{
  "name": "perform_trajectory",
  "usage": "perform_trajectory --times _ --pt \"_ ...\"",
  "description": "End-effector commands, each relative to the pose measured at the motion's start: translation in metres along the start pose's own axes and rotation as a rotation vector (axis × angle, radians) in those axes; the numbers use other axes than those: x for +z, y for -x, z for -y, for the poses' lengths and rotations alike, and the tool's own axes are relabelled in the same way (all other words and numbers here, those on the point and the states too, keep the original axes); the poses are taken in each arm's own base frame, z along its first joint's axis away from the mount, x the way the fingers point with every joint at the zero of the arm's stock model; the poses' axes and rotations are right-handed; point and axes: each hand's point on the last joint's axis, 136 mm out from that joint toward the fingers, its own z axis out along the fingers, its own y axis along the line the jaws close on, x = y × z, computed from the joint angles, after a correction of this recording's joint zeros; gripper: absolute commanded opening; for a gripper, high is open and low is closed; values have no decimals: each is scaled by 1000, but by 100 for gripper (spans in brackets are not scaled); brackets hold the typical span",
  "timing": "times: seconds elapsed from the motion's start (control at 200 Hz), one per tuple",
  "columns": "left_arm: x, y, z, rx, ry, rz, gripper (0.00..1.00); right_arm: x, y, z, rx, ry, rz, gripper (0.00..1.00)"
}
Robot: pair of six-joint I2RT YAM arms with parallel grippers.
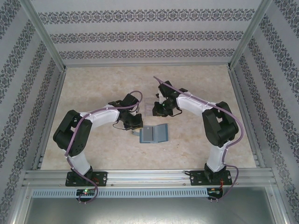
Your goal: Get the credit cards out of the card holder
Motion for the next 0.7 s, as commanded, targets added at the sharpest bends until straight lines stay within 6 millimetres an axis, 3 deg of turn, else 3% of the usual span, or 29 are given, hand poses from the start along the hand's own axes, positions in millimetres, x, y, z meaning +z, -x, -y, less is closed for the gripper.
perform_trajectory --times 0.0,0.694 --pt "-1 -1 -3 5 2 -25 7 -8 -8 -25 45 105 0 19" --pt "15 -21 -24 -61 27 -81 3 24 -70 -38 64 121 -141 12"
